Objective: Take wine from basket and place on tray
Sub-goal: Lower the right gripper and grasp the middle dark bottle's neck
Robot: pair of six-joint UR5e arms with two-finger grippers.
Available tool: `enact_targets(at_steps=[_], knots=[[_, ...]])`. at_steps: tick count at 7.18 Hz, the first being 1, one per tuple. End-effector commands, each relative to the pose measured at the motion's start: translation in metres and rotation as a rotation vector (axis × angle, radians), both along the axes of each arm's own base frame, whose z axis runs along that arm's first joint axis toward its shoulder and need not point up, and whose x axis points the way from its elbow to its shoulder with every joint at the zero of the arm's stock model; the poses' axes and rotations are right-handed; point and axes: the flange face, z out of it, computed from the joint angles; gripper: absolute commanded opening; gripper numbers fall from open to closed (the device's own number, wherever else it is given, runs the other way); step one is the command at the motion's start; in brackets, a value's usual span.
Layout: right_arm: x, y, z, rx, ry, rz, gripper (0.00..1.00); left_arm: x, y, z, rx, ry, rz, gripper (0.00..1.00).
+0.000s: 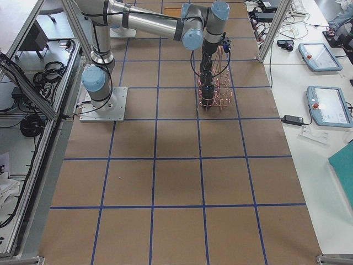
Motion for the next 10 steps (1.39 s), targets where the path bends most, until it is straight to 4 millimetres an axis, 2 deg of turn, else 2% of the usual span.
enact_targets(at_steps=[1,2,3,4,5,6,7,10], knots=[[0.0,-0.001,0.005,-0.027,0.005,-0.008,0.0,0.0,0.001,-0.001,0.003,0.0,-0.001,1.0],[-0.001,0.001,0.016,-0.048,0.004,-0.009,0.0,0.0,0.0,-0.003,0.006,0.001,0.0,1.0],[0.0,0.004,0.042,-0.086,0.007,-0.006,0.0,0.0,0.0,-0.003,0.006,0.0,-0.001,1.0],[0.0,0.003,0.038,-0.079,0.006,-0.008,0.5,0.0,0.0,-0.003,0.006,0.001,0.0,1.0],[0.0,0.002,0.034,-0.077,0.008,-0.002,0.68,0.0,0.001,-0.002,0.004,0.001,0.0,1.0],[0.0,-0.001,0.029,-0.076,0.007,0.0,0.72,0.0,0.0,-0.003,0.004,0.001,0.0,1.0],[0.0,-0.006,0.021,-0.065,0.005,0.001,0.84,0.0,0.001,-0.002,0.003,0.0,-0.001,1.0],[-0.003,-0.02,0.014,-0.105,0.01,0.003,0.72,0.001,0.001,-0.003,0.007,-0.012,-0.001,1.0]])
